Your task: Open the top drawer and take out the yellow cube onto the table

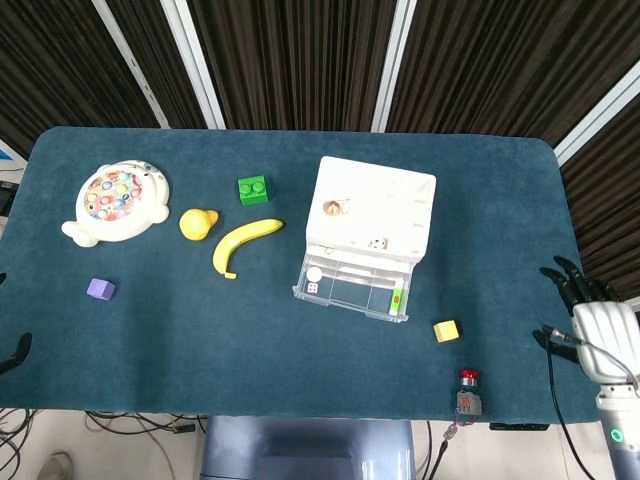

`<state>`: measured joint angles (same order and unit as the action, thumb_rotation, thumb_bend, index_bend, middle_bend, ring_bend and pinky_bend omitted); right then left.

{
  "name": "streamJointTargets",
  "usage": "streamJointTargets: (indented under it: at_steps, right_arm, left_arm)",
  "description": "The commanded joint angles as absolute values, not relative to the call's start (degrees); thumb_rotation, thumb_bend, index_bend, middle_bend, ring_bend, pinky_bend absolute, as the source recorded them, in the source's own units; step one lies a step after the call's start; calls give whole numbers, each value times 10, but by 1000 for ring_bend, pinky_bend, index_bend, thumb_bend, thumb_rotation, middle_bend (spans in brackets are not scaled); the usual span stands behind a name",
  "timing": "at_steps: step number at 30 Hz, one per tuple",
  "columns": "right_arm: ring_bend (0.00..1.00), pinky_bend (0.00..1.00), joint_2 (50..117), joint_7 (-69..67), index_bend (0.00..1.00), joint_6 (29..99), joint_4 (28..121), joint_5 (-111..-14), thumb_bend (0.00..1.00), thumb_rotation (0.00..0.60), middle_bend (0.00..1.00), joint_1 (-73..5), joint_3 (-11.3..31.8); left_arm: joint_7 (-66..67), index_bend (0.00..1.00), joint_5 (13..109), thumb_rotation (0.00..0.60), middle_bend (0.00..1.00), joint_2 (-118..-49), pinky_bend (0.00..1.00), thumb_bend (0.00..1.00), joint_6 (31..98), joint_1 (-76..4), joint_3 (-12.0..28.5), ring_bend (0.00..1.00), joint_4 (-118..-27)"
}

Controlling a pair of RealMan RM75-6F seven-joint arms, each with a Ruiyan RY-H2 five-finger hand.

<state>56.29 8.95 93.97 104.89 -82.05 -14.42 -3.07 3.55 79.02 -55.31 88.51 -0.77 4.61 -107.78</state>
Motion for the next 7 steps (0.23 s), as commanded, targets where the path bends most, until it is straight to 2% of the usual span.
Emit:
streamJointTargets:
  at_steps: [1,7]
  right_arm:
    - [326,305,562,95,217,928,1047,-828,114,600,154,-138,-37]
    - [290,296,557,106,209,884,1050,-824,113,600,154,-136,-38]
  left_arm:
    - [36,92,797,600,0,-557,0,336,892,-6,47,0,-1075]
    - [37,94,796,600,0,-559,0,335,893,-6,47,0,-1071]
